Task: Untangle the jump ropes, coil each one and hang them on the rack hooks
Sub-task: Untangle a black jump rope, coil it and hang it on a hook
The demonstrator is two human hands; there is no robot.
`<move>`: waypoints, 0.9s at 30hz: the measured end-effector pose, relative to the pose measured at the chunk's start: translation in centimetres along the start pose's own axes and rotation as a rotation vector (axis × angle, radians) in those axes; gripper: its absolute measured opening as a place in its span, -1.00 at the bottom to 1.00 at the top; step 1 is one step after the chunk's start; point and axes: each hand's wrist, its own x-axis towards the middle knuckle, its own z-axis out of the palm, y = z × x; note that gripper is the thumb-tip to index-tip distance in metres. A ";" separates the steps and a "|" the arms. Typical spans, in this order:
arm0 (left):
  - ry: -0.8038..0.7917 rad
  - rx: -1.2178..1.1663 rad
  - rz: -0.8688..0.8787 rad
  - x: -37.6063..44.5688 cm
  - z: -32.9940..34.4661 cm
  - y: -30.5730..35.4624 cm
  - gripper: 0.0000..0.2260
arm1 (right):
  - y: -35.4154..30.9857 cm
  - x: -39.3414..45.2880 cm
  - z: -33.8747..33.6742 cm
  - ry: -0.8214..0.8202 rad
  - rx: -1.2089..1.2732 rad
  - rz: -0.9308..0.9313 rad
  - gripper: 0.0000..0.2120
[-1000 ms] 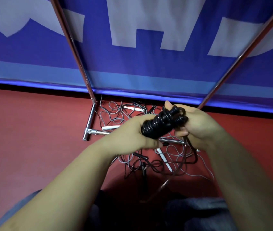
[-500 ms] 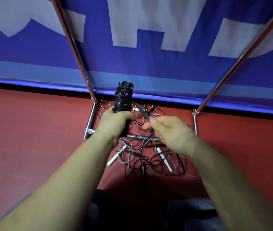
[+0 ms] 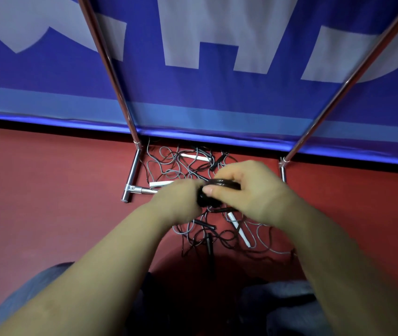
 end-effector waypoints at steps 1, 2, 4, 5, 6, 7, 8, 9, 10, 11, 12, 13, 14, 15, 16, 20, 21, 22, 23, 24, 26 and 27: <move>-0.028 0.026 0.082 -0.3 0.2 0.7 -0.78 | 0.5 0.0 -0.4 0.043 0.000 -0.002 -0.79; -0.040 0.050 0.161 -0.7 0.3 1.4 -0.78 | 1.1 -0.1 -0.9 0.091 0.008 0.008 -0.77; -0.009 0.089 0.314 -1.5 0.7 2.2 -0.77 | 2.5 -0.5 -1.9 0.161 0.034 0.051 -0.69; 0.029 0.085 0.381 -2.0 0.8 2.5 -0.76 | 2.9 -0.9 -2.3 0.153 0.073 0.085 -0.62; 0.079 0.052 0.442 -2.5 0.9 2.8 -0.75 | 3.2 -1.4 -2.4 0.115 0.148 0.127 -0.59; 0.130 -0.012 0.497 -3.2 0.9 3.0 -0.77 | 3.4 -1.9 -2.4 0.066 0.239 0.169 -0.60; 0.165 -0.109 0.530 -4.0 0.8 3.3 -0.79 | 3.5 -2.5 -2.3 0.022 0.350 0.204 -0.62; 0.177 -0.221 0.525 -4.8 0.6 3.6 -0.81 | 3.5 -3.2 -2.1 -0.002 0.456 0.222 -0.64; 0.186 -0.332 0.490 -5.5 0.3 3.8 -0.83 | 3.4 -3.7 -1.9 0.005 0.523 0.230 -0.67; 0.212 -0.431 0.433 -6.1 0.2 3.8 -0.84 | 3.1 -4.2 -1.5 0.032 0.549 0.234 -0.71; 0.251 -0.513 0.363 -6.6 0.0 3.8 -0.84 | 2.7 -4.6 -1.0 0.071 0.555 0.253 -0.71; 0.297 -0.580 0.293 -7.2 -0.1 3.7 -0.83 | 2.0 -5.1 -0.4 0.103 0.565 0.283 -0.67; 0.342 -0.637 0.228 -7.9 -0.2 3.7 -0.82 | 1.1 -5.6 0.5 0.124 0.577 0.301 -0.63; 0.384 -0.686 0.169 -8.6 -0.2 3.6 -0.78 | 0.3 -6.3 1.5 0.139 0.558 0.286 -0.61; 0.415 -0.730 0.120 -9.4 -0.2 3.7 -0.74 | -0.4 -7.1 2.6 0.154 0.513 0.252 -0.59; 0.455 -0.731 -0.026 -12.6 -0.2 3.7 -0.74 | -3.1 -11.2 5.2 0.148 0.139 0.142 -0.64; 0.463 -0.700 -0.064 -13.3 -0.4 3.6 -0.78 | -3.9 -12.3 5.4 0.119 0.058 0.125 -0.67; 0.471 -0.659 -0.098 -14.1 -0.6 3.5 -0.81 | -4.7 -13.4 5.3 0.085 -0.005 0.114 -0.70; 0.477 -0.600 -0.128 -14.9 -1.0 3.4 -0.83 | -5.7 -14.4 5.1 0.058 -0.060 0.095 -0.73; 0.479 -0.520 -0.157 -15.8 -1.4 3.3 -0.85 | -6.7 -15.4 4.8 0.038 -0.117 0.068 -0.74; 0.474 -0.352 -0.205 -17.6 -2.4 3.0 -0.82 | -8.9 -17.2 3.8 0.016 -0.223 -0.001 -0.72; 0.462 -0.290 -0.215 -18.5 -2.8 3.0 -0.81 | -9.9 -18.0 3.2 0.021 -0.266 -0.032 -0.71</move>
